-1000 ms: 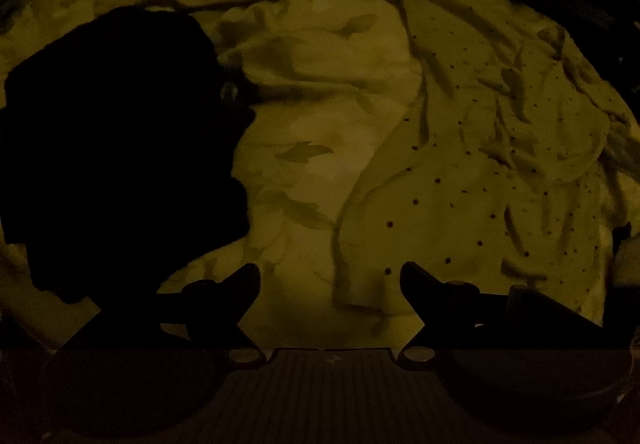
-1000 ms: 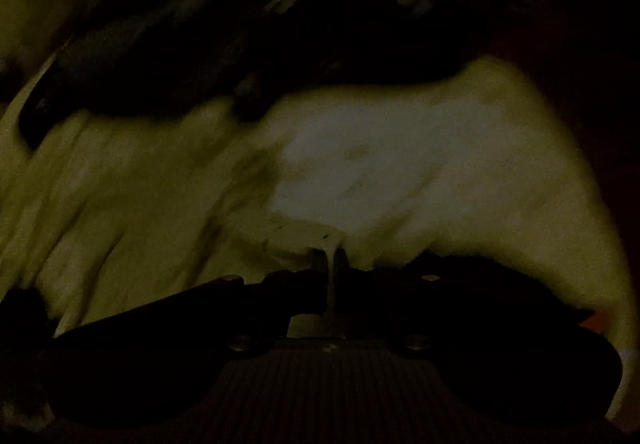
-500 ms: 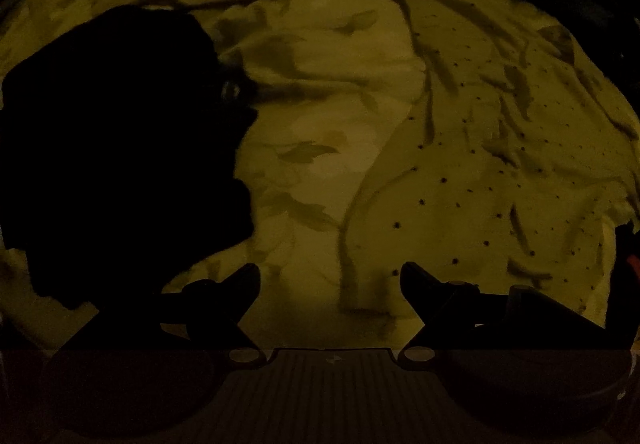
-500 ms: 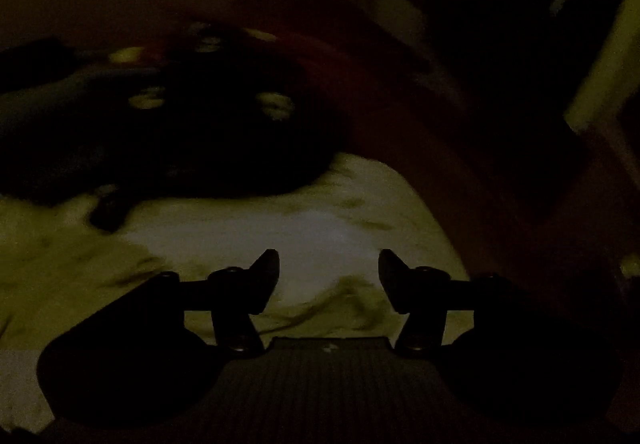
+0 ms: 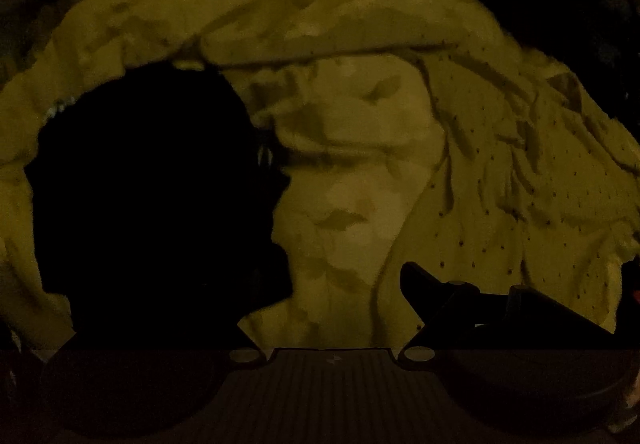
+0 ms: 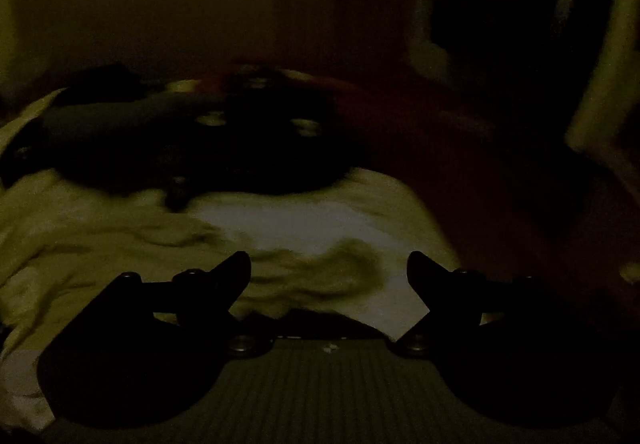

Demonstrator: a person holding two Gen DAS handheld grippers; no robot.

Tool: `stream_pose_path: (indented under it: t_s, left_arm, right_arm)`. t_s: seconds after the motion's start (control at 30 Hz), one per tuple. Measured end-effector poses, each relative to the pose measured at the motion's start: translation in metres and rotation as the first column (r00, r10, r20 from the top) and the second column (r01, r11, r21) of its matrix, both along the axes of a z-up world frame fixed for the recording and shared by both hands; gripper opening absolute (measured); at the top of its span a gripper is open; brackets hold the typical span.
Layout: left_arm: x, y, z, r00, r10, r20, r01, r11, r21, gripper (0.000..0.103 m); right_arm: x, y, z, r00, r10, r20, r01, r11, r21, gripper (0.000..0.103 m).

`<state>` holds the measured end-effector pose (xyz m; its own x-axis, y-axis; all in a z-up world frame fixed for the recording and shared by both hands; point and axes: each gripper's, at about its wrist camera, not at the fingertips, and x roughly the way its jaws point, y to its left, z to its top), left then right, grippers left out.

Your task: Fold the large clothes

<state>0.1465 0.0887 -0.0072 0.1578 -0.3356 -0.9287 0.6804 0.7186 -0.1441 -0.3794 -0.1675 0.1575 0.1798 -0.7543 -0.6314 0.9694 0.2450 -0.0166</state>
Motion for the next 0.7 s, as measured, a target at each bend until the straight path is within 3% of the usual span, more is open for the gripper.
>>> stream_pose_path:
  t_s: [0.1,0.17,0.23,0.37,0.43,0.53,0.63,0.7]
  left_arm:
    - [-0.001,-0.009,0.007,0.998,-0.034,0.047,0.034,0.999,-0.005,0.103]
    - [0.001,-0.013,0.01,0.997,-0.056,0.051,0.056,0.998,-0.011,0.103]
    - [0.003,-0.015,0.012,0.997,-0.066,0.032,0.067,0.998,-0.023,0.103]
    - [0.008,-0.01,0.012,0.998,-0.058,0.011,0.058,0.998,-0.033,0.103]
    - [0.01,-0.005,0.009,0.999,-0.052,-0.005,0.052,0.998,-0.029,0.103]
    - [0.012,0.004,0.005,0.998,-0.053,-0.024,0.053,0.998,-0.02,0.103]
    - [0.011,0.016,0.001,0.997,-0.065,-0.04,0.064,0.997,-0.03,0.103]
    - [0.009,0.024,-0.005,0.995,-0.073,-0.062,0.071,0.997,-0.038,0.103]
  right_arm:
    - [-0.068,0.03,0.017,0.993,-0.113,-0.022,0.112,0.993,-0.02,0.087]
    - [-0.112,0.054,0.033,0.976,-0.171,-0.136,0.164,0.984,-0.063,0.087]
    - [-0.154,0.076,0.055,0.947,-0.192,-0.257,0.175,0.981,-0.087,0.088]
    - [-0.192,0.093,0.077,0.932,-0.19,-0.31,0.183,0.982,-0.052,0.091]
    - [-0.173,0.082,0.06,0.953,-0.154,-0.263,0.157,0.988,-0.011,0.091]
    - [-0.107,0.061,0.006,0.996,-0.008,-0.091,0.02,0.992,0.126,0.082]
    - [-0.012,0.053,-0.057,0.986,0.165,0.019,-0.165,0.959,0.232,0.073]
    - [0.043,0.053,-0.09,0.967,0.243,0.076,-0.255,0.929,0.269,0.073]
